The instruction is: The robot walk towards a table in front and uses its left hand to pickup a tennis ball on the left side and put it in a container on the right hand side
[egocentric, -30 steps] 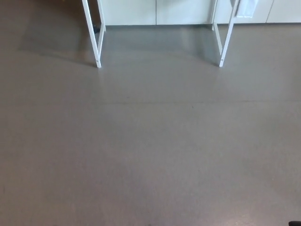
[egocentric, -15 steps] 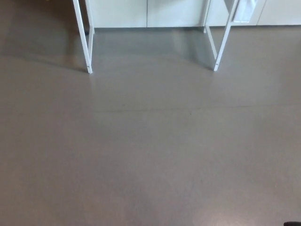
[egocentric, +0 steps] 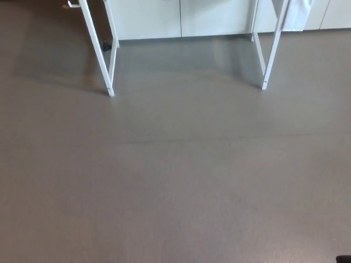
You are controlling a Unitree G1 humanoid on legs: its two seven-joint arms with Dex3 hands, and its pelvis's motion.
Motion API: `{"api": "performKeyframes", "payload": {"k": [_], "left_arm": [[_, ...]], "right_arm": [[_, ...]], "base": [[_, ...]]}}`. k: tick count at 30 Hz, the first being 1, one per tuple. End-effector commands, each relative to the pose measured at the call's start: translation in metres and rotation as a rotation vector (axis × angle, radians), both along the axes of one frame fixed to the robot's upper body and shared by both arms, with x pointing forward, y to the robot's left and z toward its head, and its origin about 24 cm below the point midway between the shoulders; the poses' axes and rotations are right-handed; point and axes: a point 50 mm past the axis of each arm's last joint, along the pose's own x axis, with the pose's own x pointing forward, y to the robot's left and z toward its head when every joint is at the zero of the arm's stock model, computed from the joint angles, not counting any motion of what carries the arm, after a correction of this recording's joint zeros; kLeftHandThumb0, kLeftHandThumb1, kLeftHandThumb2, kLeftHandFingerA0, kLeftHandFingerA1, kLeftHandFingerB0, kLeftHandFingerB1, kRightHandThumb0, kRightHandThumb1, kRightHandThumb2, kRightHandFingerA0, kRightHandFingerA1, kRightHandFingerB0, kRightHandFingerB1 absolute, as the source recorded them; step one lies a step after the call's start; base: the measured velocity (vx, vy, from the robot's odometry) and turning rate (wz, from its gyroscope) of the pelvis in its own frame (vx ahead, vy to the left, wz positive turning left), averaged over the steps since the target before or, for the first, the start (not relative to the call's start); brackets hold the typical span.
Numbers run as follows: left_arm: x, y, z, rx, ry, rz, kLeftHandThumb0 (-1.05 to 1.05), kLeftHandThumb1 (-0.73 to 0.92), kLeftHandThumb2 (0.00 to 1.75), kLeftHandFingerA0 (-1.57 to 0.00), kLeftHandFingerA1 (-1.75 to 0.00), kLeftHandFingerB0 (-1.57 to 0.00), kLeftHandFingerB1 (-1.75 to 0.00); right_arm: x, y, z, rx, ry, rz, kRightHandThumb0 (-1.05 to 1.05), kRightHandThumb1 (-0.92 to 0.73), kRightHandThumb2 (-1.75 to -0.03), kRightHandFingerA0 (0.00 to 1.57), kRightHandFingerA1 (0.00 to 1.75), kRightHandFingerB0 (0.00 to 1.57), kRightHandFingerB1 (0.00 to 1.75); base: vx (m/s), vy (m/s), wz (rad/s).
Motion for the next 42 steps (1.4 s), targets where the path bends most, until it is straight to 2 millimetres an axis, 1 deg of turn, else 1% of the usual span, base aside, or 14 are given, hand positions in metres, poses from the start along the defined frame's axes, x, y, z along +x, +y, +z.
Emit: {"api": "performKeyframes", "payload": {"k": [1, 5, 6, 7, 8, 11, 15, 20, 21, 26, 33, 34, 35, 42], "left_arm": [[0.001, 0.006, 0.004, 0.018, -0.022, -0.002, -0.05, 0.76, 0.62, -0.40, -0.42, -0.29, -0.32], [-0.004, 0.005, 0.003, 0.018, -0.006, -0.006, -0.06, 0.74, 0.61, -0.43, -0.41, -0.28, -0.32], [-0.004, 0.005, 0.003, 0.021, 0.001, -0.007, -0.06, 0.55, 0.96, -0.33, -0.58, -0.13, -0.47], [-0.003, 0.006, 0.002, 0.025, 0.005, -0.008, -0.06, 0.55, 0.96, -0.33, -0.58, -0.13, -0.47], [-0.003, 0.006, 0.003, 0.027, 0.008, -0.006, -0.06, 0.73, 0.61, -0.43, -0.41, -0.27, -0.31], [-0.003, 0.006, 0.003, 0.032, 0.006, -0.003, -0.04, 0.76, 0.62, -0.42, -0.40, -0.28, -0.32], [-0.026, 0.005, -0.003, 0.016, 0.051, -0.006, -0.07, 0.73, 0.61, -0.42, -0.41, -0.27, -0.31], [-0.041, 0.004, -0.005, 0.039, 0.080, -0.014, -0.11, 0.68, 0.60, -0.41, -0.40, -0.28, -0.32], [-0.043, 0.003, -0.005, 0.039, 0.084, -0.008, -0.09, 0.68, 0.60, -0.45, -0.39, -0.29, -0.32], [-0.058, 0.003, -0.006, 0.045, 0.118, -0.018, -0.10, 0.68, 0.60, -0.43, -0.39, -0.28, -0.31], [-0.061, 0.003, -0.008, 0.049, 0.130, -0.028, -0.12, 0.68, 0.59, -0.45, -0.39, -0.28, -0.31], [-0.060, 0.003, -0.008, 0.034, 0.130, -0.017, -0.09, 0.50, 0.93, -0.33, -0.57, -0.15, -0.47], [-0.059, 0.003, -0.008, 0.034, 0.129, -0.025, -0.12, 0.69, 0.60, -0.43, -0.39, -0.27, -0.31], [-0.058, 0.004, -0.010, 0.051, 0.137, -0.033, -0.12, 0.67, 0.59, -0.44, -0.38, -0.28, -0.31]], "right_arm": [[0.000, -0.001, 0.002, -0.016, -0.011, 0.012, -0.18, -0.45, -0.53, 0.71, 0.50, 0.56, 0.44], [-0.004, -0.002, 0.000, -0.020, 0.002, 0.014, -0.18, -0.45, -0.53, 0.72, 0.49, 0.56, 0.43], [-0.005, -0.002, -0.001, -0.023, 0.006, 0.013, -0.26, -0.41, -0.59, 0.71, 0.53, 0.54, 0.47], [-0.004, -0.001, -0.001, -0.025, 0.009, 0.012, -0.26, -0.41, -0.59, 0.71, 0.53, 0.54, 0.47], [-0.004, -0.001, -0.001, -0.031, 0.010, 0.015, -0.28, -0.40, -0.59, 0.72, 0.54, 0.55, 0.48], [-0.003, -0.001, -0.002, -0.033, 0.007, 0.013, -0.28, -0.40, -0.60, 0.72, 0.55, 0.55, 0.48], [-0.026, -0.002, -0.006, -0.031, 0.052, 0.011, -0.27, -0.40, -0.59, 0.71, 0.55, 0.54, 0.48], [-0.043, -0.002, -0.008, -0.019, 0.074, 0.006, -0.27, -0.40, -0.59, 0.70, 0.55, 0.54, 0.48], [-0.046, -0.002, -0.010, -0.024, 0.082, 0.010, -0.31, -0.39, -0.61, 0.67, 0.55, 0.53, 0.49], [-0.064, -0.007, -0.022, -0.031, 0.130, 0.000, -0.34, -0.38, -0.61, 0.66, 0.55, 0.53, 0.49], [-0.069, -0.007, -0.022, -0.034, 0.128, 0.006, -0.34, -0.38, -0.61, 0.64, 0.54, 0.53, 0.49], [-0.068, -0.008, -0.024, -0.031, 0.137, 0.001, -0.35, -0.38, -0.62, 0.64, 0.54, 0.53, 0.49], [-0.068, -0.008, -0.023, -0.030, 0.138, -0.004, -0.34, -0.38, -0.61, 0.66, 0.54, 0.53, 0.48], [-0.067, -0.008, -0.025, -0.027, 0.126, -0.003, -0.32, -0.39, -0.61, 0.65, 0.55, 0.51, 0.48]], "base": [[0.16, 0.104, -0.06], [0.23, 0.203, 0.06], [0.23, 0.339, -0.26], [0.22, 0.333, -0.01], [0.26, 0.148, 0.05], [0.23, 0.068, 0.06], [0.24, -0.022, 0.08], [0.31, -0.183, 0.11], [0.27, -0.255, 0.48], [0.27, -0.100, 0.01], [0.28, 0.097, -0.17], [0.38, 0.166, -0.08], [0.42, 0.195, 0.05], [0.38, 0.145, -0.13]]}}
